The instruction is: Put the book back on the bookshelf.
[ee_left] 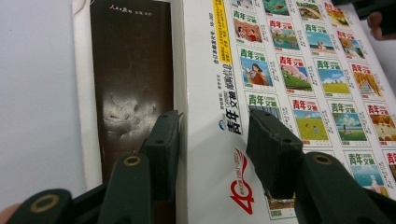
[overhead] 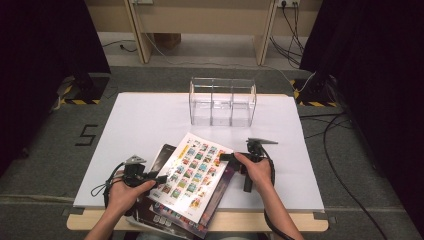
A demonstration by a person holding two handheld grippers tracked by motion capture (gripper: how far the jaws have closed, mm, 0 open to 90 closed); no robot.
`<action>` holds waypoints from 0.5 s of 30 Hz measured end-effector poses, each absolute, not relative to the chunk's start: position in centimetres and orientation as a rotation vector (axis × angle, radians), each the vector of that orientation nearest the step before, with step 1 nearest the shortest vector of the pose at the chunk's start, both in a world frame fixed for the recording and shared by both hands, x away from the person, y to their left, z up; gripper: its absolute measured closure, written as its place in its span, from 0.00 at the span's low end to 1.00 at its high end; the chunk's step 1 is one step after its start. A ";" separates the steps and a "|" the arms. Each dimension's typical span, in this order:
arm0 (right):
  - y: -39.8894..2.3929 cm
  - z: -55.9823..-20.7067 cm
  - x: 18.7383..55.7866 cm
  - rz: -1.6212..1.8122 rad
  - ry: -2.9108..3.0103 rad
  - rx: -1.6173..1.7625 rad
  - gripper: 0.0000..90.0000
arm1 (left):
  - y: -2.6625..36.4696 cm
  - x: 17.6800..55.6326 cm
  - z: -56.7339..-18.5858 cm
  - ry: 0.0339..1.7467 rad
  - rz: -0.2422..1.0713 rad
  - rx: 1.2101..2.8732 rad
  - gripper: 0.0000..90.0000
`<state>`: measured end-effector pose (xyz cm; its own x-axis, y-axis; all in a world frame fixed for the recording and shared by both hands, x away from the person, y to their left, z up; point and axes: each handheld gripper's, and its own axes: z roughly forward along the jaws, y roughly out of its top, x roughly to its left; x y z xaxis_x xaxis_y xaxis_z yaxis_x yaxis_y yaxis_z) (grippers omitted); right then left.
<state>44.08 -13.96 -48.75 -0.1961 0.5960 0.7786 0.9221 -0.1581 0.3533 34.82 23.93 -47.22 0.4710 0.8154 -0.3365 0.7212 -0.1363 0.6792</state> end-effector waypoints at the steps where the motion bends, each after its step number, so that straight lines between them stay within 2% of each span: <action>1: -13.8 -48.6 44.0 -1.294 -1.785 -1.721 0.59 | 23.9 34.8 -47.2 1.285 0.147 1.887 0.60; 10: -13.2 -48.4 43.7 -1.281 -1.806 -1.715 0.60 | 23.9 34.8 -47.2 1.282 0.152 1.891 0.60; 12: -13.3 -48.5 43.7 -1.285 -1.788 -1.711 0.63 | 23.9 34.8 -47.2 1.282 0.154 1.891 0.61; 13: -13.5 -48.5 43.7 -1.318 -1.721 -1.692 0.72 | 24.1 34.8 -47.1 1.281 0.154 1.893 0.62; 15: -13.6 -48.2 43.7 -1.353 -1.666 -1.674 0.75 | 24.2 34.8 -47.1 1.283 0.150 1.885 0.62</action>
